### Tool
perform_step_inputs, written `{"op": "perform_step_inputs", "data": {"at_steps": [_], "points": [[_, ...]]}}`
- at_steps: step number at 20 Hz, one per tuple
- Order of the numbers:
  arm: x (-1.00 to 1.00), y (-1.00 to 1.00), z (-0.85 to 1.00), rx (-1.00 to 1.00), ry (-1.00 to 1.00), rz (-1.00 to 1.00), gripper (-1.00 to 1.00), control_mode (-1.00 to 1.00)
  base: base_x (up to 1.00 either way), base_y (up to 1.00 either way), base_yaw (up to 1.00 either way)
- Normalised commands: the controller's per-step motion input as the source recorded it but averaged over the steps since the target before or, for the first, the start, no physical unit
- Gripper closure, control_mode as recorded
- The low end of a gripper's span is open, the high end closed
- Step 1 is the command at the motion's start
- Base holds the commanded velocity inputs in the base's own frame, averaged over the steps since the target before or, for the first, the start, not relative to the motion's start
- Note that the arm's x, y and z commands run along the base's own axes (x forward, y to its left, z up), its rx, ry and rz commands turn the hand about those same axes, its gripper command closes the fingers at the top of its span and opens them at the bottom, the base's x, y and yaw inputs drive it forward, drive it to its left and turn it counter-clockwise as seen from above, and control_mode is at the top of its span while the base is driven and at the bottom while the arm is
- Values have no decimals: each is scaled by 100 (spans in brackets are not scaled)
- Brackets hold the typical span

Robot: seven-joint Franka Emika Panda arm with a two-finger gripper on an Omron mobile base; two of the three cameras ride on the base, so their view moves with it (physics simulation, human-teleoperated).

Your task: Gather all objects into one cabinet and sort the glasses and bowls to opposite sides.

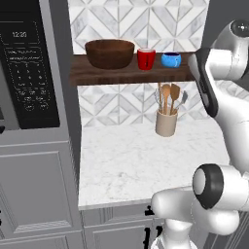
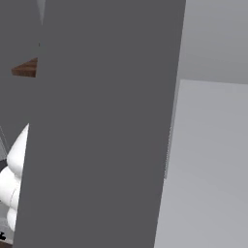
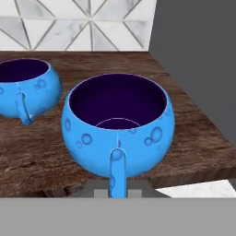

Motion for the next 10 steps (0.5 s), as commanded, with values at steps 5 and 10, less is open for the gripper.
{"op": "perform_step_inputs", "data": {"at_steps": [5, 10], "points": [[39, -9, -11, 0, 0, 0, 100, -100, 0, 0, 0], [37, -11, -9, 0, 0, 0, 100, -100, 0, 0, 0]]}}
